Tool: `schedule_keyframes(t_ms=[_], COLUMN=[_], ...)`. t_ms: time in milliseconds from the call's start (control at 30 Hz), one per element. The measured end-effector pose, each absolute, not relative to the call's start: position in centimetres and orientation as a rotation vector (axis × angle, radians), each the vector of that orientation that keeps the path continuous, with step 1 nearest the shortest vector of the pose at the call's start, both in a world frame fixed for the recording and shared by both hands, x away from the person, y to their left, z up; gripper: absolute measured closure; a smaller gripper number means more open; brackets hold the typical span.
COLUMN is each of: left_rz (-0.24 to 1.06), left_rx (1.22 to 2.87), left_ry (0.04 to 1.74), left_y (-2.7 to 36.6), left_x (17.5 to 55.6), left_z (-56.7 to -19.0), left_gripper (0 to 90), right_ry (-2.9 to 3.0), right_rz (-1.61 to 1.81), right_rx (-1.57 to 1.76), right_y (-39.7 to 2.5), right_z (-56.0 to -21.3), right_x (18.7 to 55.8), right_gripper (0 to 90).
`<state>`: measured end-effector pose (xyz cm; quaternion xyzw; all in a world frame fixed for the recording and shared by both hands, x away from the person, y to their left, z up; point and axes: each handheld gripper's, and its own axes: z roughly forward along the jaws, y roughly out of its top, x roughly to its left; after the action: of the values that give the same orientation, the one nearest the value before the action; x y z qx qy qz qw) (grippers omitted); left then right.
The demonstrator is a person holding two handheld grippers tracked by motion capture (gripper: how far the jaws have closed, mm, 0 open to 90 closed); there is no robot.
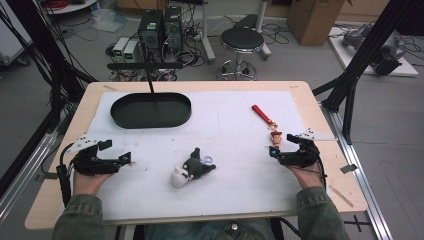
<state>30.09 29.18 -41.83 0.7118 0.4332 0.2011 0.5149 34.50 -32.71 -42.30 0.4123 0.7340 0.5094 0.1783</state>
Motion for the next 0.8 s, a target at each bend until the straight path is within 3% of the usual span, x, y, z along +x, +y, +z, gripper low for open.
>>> schedule_keyframes(t_ms=[800], left_rz=[0.470], left_rx=[1.720], left_ry=[1.040], left_y=[29.12], left_x=[30.14], left_z=[-41.88], left_gripper=[4.6], right_ry=[2.083], right_rz=[1.417], right_rx=[1.167], right_y=[-32.55], right_z=[-42.23], right_x=[34.22], right_gripper=[0.5])
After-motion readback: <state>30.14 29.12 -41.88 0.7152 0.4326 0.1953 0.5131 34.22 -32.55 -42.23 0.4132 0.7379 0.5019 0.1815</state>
